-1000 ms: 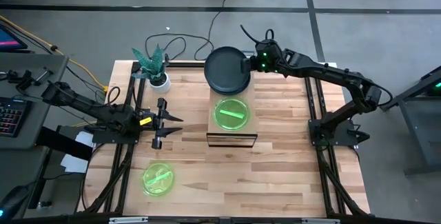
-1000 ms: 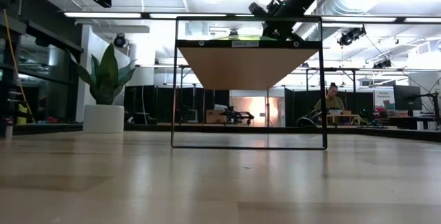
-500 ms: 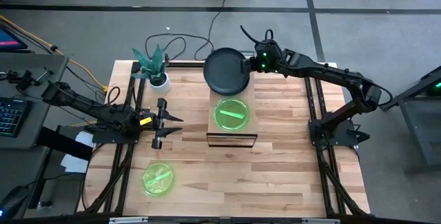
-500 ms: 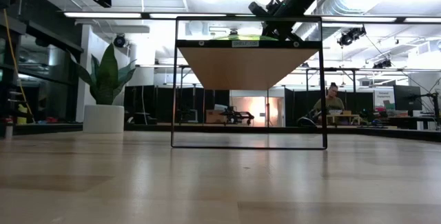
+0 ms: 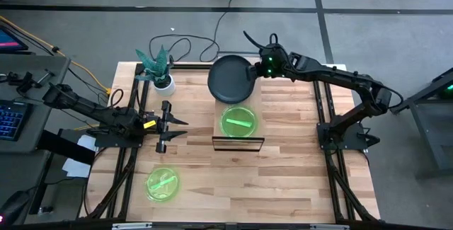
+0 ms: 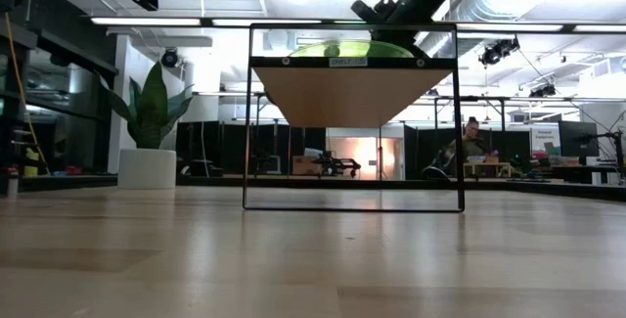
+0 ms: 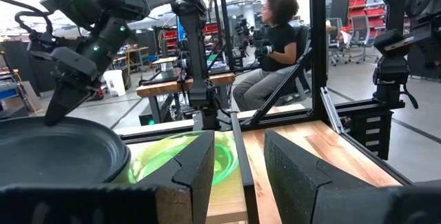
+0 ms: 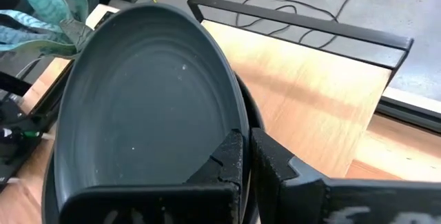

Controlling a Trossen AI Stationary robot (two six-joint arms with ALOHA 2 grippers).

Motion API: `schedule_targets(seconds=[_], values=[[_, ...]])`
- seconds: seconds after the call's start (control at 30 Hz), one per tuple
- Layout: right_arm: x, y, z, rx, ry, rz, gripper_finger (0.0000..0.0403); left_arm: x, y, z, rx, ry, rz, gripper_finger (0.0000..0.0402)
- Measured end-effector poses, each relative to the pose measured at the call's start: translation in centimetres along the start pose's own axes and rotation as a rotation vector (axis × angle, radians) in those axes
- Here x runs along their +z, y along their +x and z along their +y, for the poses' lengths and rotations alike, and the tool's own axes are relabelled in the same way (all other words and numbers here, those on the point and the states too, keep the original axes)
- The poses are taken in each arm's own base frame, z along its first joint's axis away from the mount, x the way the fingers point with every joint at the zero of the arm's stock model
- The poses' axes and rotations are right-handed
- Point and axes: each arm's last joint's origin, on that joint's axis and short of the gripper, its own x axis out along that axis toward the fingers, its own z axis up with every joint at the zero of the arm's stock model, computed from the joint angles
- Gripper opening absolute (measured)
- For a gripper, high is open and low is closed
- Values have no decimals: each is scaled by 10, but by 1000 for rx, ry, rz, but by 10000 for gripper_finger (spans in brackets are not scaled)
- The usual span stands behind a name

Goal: Place and stack plates onto a shelf
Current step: Stack the black plate on top of the black plate on the shelf

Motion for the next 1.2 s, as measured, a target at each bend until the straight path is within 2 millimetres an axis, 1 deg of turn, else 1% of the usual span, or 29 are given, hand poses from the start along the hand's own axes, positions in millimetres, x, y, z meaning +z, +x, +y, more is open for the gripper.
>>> schedule_targets(seconds=[0.37,0.47,0.57,0.8,0.9,1.0,1.1,1.2], values=[[0,0,0,2,-37,4,0,0,0,0,9,0,2,115],[0,0,2,21,-42,0,8,0,0,0,9,0,2,115],[0,-1,6,39,-56,-11,30,0,0,0,10,0,2,115],[-3,-1,9,53,-108,-5,115,0,0,1,17,1,4,115],[-3,-1,9,65,-143,2,142,-1,0,2,42,1,8,115],[-3,-1,9,66,-175,1,159,-1,0,3,76,1,14,115],[-2,-4,9,67,-214,-3,166,-1,0,3,101,1,19,115],[0,-13,9,79,-251,-27,167,-1,0,4,110,3,24,115]])
